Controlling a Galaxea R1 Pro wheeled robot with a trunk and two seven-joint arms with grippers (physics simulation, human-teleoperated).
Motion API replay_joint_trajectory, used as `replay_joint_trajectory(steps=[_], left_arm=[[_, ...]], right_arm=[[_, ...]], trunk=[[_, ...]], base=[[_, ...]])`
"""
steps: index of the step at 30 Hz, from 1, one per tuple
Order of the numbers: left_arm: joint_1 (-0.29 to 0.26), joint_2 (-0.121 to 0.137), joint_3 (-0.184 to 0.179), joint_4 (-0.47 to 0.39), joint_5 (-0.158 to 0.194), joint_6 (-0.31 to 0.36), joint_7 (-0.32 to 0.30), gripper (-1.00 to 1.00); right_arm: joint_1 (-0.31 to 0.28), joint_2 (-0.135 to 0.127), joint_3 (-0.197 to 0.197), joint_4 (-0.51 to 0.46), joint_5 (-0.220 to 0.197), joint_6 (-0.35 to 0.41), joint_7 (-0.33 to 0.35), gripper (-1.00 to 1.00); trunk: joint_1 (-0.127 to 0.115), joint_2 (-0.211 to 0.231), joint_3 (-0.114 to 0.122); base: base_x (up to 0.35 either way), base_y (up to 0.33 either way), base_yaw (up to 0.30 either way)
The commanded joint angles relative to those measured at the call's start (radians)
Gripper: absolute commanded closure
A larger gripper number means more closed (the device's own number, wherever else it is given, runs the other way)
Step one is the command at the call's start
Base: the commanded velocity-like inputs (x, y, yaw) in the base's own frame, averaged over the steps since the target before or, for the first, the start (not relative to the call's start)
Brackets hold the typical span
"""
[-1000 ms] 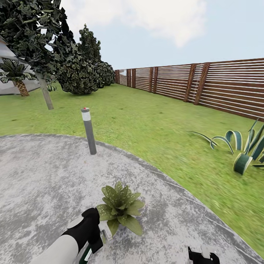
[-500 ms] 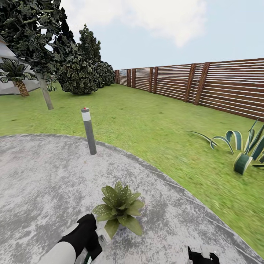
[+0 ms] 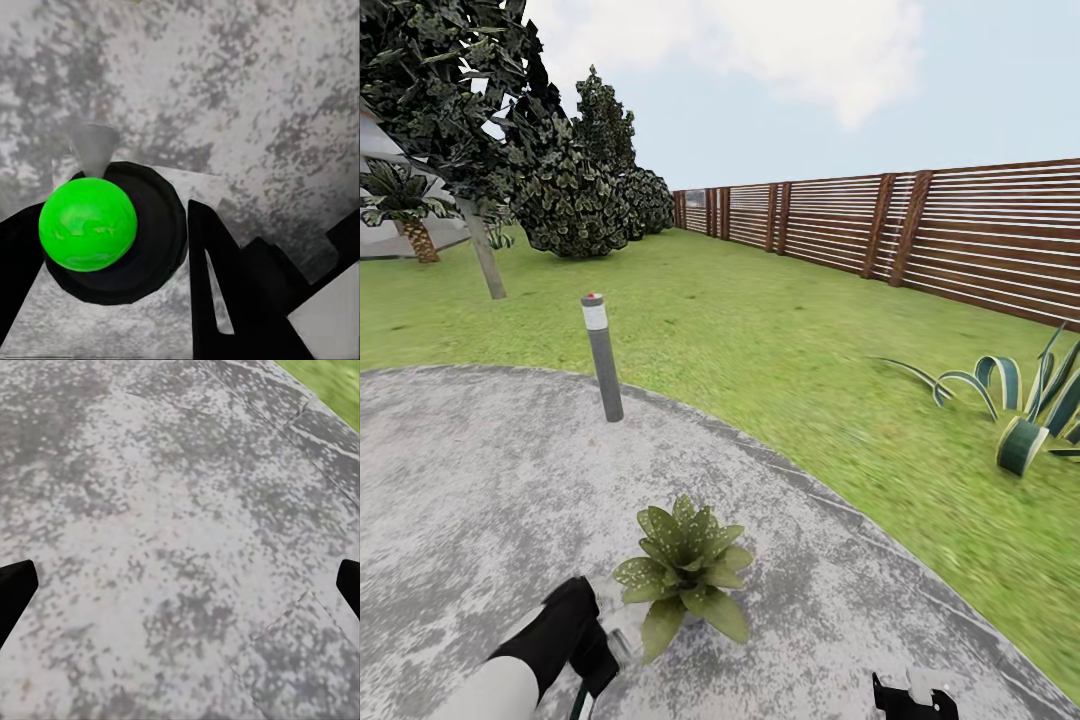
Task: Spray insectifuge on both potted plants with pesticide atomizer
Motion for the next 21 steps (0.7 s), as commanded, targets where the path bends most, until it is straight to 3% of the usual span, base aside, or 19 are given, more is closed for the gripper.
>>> replay_joint_trajectory(steps=[1, 5, 10, 12, 14, 17, 21], left_arm=[[0.000, 0.005, 0.001, -0.001, -0.004, 0.007, -0.006, 1.00], [0.002, 0.013, -0.001, 0.002, -0.010, 0.005, -0.004, 1.00], [0.009, -0.005, -0.001, -0.001, -0.110, 0.003, -0.005, 1.00], [0.002, -0.019, -0.046, -0.002, -0.118, 0.001, -0.008, 1.00], [-0.005, -0.024, -0.139, -0.006, -0.116, 0.002, -0.023, 1.00], [-0.006, -0.027, -0.159, -0.016, -0.119, 0.000, -0.095, 1.00], [0.001, -0.012, -0.164, -0.015, -0.121, -0.002, -0.119, 1.00]], right_arm=[[-0.001, 0.000, 0.005, 0.001, -0.009, -0.003, 0.001, -1.00], [-0.001, 0.001, 0.005, 0.001, -0.009, -0.004, 0.001, -1.00], [-0.001, 0.002, 0.005, 0.001, -0.009, -0.003, 0.001, -1.00], [-0.001, 0.002, 0.005, 0.001, -0.009, -0.003, 0.001, -1.00], [-0.001, 0.003, 0.005, 0.001, -0.009, -0.003, 0.001, -1.00], [-0.001, 0.002, 0.005, 0.001, -0.009, -0.003, 0.001, -1.00], [-0.001, 0.002, 0.005, 0.001, -0.009, -0.003, 0.001, -1.00]], trunk=[[0.000, 0.000, -0.001], [0.000, 0.000, -0.001], [0.000, 0.000, -0.001], [0.000, 0.000, -0.001], [0.000, 0.000, -0.001], [0.000, 0.000, -0.001], [0.000, 0.000, -0.001]], base=[[0.000, 0.000, 0.000], [0.000, 0.000, 0.000], [0.000, 0.000, 0.000], [0.000, 0.000, 0.000], [0.000, 0.000, 0.000], [0.000, 0.000, 0.000], [0.000, 0.000, 0.000]])
